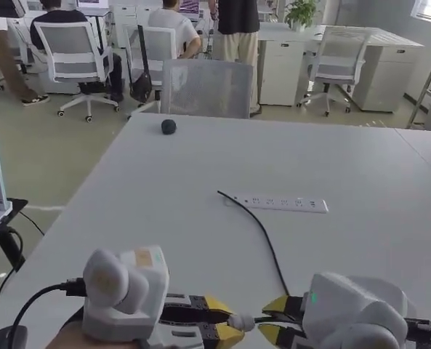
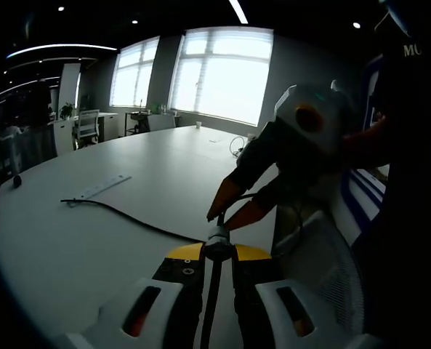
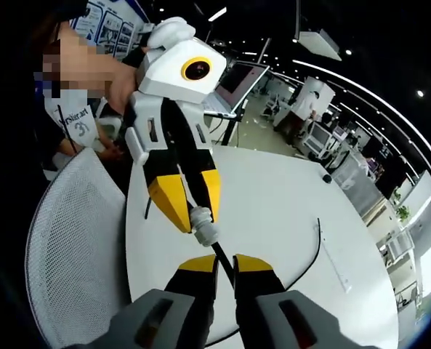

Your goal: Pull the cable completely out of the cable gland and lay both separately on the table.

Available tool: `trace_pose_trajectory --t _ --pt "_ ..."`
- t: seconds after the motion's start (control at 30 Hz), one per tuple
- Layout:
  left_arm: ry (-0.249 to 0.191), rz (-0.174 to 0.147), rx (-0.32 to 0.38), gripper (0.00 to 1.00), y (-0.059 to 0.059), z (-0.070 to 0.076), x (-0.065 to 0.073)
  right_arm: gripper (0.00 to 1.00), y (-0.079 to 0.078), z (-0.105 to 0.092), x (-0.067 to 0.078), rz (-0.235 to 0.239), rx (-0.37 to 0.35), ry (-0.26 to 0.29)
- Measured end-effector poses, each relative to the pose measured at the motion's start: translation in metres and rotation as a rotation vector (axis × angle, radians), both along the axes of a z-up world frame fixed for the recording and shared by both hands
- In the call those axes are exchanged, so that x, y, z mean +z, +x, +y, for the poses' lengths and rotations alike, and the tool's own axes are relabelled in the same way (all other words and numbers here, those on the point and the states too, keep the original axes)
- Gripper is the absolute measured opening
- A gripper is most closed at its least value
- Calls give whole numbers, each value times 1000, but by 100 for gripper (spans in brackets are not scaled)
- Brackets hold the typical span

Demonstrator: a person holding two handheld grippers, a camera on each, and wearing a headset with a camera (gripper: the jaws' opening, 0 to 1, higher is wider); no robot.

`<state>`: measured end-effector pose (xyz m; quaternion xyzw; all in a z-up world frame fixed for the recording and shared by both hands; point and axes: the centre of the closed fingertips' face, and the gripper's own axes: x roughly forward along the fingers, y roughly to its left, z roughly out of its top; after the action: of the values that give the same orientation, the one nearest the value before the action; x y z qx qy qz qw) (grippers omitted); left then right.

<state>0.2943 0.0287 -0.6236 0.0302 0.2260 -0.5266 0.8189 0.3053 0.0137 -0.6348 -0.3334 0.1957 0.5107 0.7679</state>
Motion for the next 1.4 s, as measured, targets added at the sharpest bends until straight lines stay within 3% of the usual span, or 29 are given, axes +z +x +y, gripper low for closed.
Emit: trace_pose_trajectory --t 0.1,0.17,0.4,0.5,0.57,0.6,0.8,0.9,0.97,1.17,1.4 --pt "-2 -2 1 15 0 1 2 2 0 0 1 -3 5 8" --pt "5 -7 -3 15 1 1 2 1 -1 -1 -1 36 -16 26" --pt "4 -11 -1 15 3 2 4 0 1 -9 -5 91 -65 53" --pt "4 -11 -1 15 3 2 4 0 0 -13 -8 157 -102 86" --pt "2 -11 -1 15 3 2 5 0 3 -17 -8 160 -113 87" --pt "3 -11 0 15 3 2 5 0 1 -18 -10 190 -125 96" --pt "-1 -12 6 15 4 3 5 0 5 -28 -15 251 -197 135" --pt "2 -10 3 15 3 4 4 0 3 -32 -21 284 -200 133" --pt "5 -8 1 15 3 4 3 0 -2 -35 -27 341 -212 135" --pt "0 -6 3 15 1 4 2 0 -1 -50 -36 401 -278 147" --pt "-2 -6 4 15 1 3 4 0 -1 -58 -40 414 -303 140"
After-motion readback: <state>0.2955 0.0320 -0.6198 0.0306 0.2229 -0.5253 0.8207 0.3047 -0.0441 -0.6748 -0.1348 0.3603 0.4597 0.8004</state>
